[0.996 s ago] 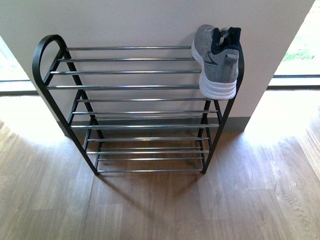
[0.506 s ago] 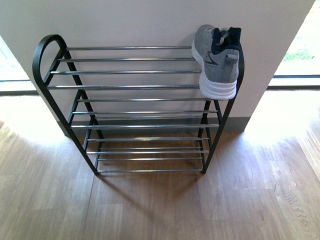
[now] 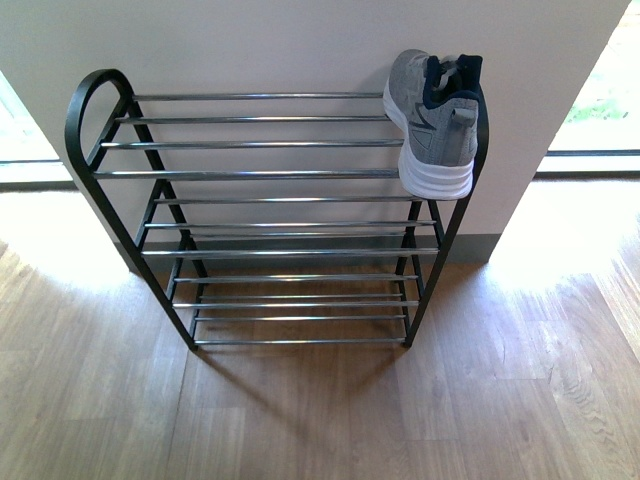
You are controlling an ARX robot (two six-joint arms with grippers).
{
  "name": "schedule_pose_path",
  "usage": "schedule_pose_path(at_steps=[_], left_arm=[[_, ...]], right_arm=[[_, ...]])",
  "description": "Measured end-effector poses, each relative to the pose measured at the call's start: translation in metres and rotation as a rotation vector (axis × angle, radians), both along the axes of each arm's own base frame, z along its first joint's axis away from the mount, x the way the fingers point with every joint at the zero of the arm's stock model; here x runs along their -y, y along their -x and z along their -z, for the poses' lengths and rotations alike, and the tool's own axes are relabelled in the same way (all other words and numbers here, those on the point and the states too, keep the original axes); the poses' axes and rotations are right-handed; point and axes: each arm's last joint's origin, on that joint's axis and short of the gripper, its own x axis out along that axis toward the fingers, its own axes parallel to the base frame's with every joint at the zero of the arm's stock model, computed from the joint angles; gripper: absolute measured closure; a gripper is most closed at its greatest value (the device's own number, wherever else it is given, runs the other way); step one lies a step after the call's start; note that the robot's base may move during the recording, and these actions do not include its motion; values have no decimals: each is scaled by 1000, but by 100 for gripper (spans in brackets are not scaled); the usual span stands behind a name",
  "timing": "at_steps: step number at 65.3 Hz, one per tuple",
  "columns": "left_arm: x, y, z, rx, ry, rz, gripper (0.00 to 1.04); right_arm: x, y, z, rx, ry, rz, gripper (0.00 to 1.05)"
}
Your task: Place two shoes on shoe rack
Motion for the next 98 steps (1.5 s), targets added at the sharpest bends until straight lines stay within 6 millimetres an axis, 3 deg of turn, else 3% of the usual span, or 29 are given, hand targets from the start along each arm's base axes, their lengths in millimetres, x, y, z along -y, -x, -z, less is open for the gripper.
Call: schedule_pose_path(at_steps=[45, 54, 82, 98], left_arm=[[0, 0, 0, 0, 0, -1, 103], [0, 0, 0, 0, 0, 0, 103], [0, 0, 0, 0, -3, -6, 103], [0, 0, 0, 0, -1, -1, 103]], right_arm=[[0, 16, 3, -5, 1, 0, 103], [0, 16, 3, -5, 1, 0, 76], [0, 16, 3, -5, 0, -4, 8], [0, 16, 3, -4, 1, -3, 9]])
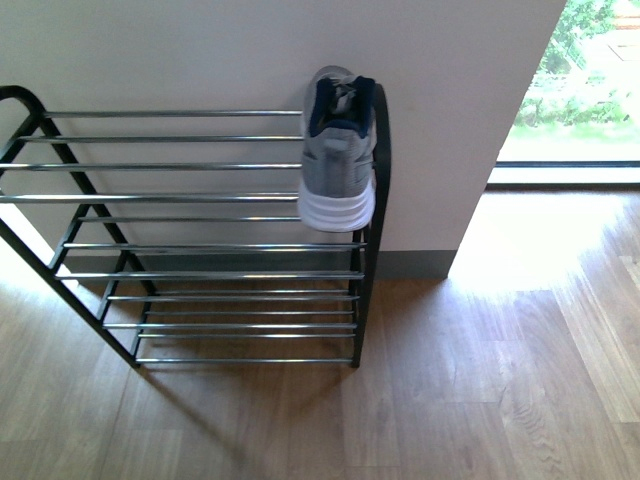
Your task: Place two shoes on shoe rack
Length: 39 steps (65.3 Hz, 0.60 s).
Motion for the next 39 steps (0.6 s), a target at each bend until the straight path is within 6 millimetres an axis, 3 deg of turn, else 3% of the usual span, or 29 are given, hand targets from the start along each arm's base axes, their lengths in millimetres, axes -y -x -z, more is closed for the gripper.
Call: schedule_pose_path(at_steps=[26, 31, 39], left_arm=[[2, -3, 1, -1, 49, -7, 103], [6, -23, -3, 8, 143, -32, 103], [18, -72, -3, -35, 322, 25, 103]], right_arm=[[0, 0, 0, -1, 0, 5, 9], [0, 0, 0, -1, 0, 5, 9], [0, 0, 0, -1, 0, 2, 9]])
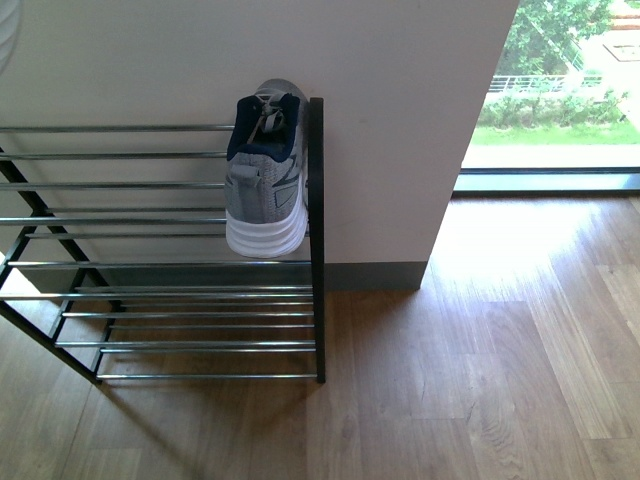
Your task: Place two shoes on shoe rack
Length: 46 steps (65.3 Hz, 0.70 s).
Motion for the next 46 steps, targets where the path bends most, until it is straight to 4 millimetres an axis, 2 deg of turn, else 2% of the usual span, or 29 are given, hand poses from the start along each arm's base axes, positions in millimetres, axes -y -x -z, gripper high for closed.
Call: schedule_pose_path(at_steps=[8, 17, 25, 37, 38, 46], left_arm=[[13, -45, 17, -83, 137, 49, 103], [26, -93, 50, -204, 217, 44, 103], [33, -124, 76, -284, 272, 9, 103], [46, -162, 96, -318, 315, 7, 103], [59, -189, 102, -319, 346, 29, 103], [68, -199, 107, -335, 346, 48, 103]], right_arm=[[0, 0, 0, 0, 0, 0, 9], [0, 0, 0, 0, 0, 0, 9], [0, 0, 0, 0, 0, 0, 9], [0, 0, 0, 0, 0, 0, 9], [0, 0, 0, 0, 0, 0, 9], [0, 0, 0, 0, 0, 0, 9]])
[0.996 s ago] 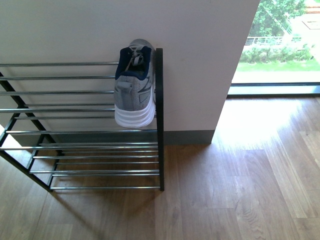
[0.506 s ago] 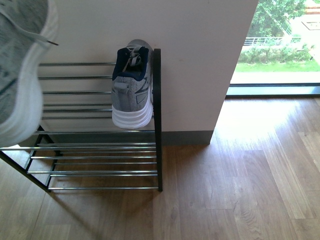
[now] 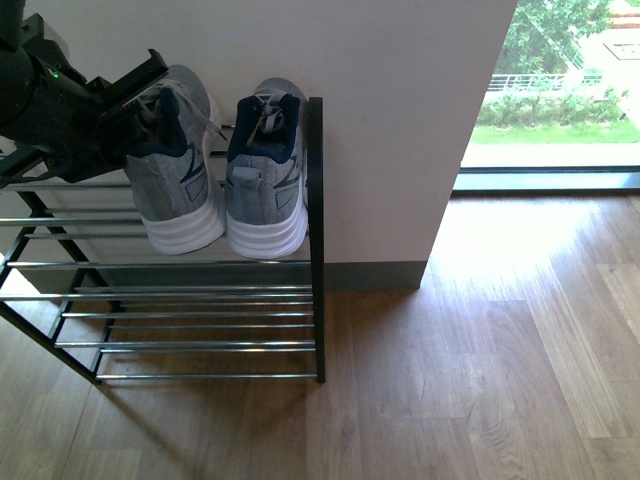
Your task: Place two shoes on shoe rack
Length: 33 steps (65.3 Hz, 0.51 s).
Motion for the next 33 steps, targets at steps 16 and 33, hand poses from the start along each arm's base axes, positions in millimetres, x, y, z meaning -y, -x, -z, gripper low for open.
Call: schedule_pose_path(at_steps=[16, 33], left_arm=[[6, -13, 4, -5, -20, 47, 99], [5, 1, -14, 53, -107, 31, 55]], right_arm=[[0, 0, 0, 0, 0, 0, 9], [0, 0, 0, 0, 0, 0, 9]])
